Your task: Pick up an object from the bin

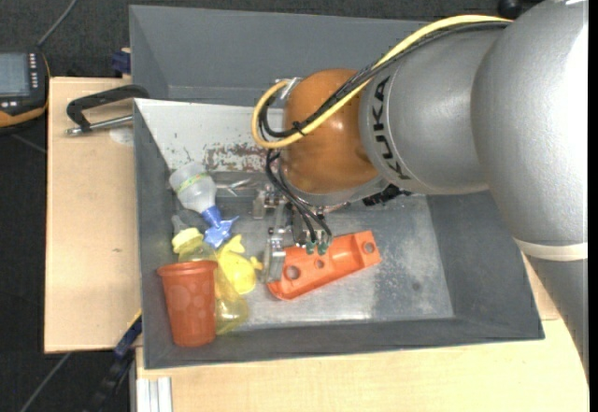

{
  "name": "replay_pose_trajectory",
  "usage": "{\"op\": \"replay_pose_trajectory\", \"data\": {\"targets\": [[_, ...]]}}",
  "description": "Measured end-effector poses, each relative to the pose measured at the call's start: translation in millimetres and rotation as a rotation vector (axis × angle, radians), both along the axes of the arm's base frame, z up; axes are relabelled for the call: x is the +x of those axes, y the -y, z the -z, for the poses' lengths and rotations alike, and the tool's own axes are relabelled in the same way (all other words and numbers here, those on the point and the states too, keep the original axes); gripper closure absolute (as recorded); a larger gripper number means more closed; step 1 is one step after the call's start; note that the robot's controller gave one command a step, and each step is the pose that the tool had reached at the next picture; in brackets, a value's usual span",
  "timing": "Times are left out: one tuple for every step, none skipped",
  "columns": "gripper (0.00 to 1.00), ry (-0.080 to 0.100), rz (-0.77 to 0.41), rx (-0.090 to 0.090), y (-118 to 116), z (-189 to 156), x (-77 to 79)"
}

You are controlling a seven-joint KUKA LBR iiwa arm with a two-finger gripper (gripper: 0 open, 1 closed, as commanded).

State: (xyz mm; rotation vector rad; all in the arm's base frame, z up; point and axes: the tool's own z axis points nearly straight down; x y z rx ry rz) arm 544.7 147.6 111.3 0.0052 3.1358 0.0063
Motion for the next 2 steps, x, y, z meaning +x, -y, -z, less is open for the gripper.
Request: {"op": "replay_pose_trajectory", "data": {"targets": [[0.00, -0.011, 0.067, -0.002, 4, 12, -10.0], [0.00, 0.000, -0.015, 0.002, 27, 10, -32.3]]}}
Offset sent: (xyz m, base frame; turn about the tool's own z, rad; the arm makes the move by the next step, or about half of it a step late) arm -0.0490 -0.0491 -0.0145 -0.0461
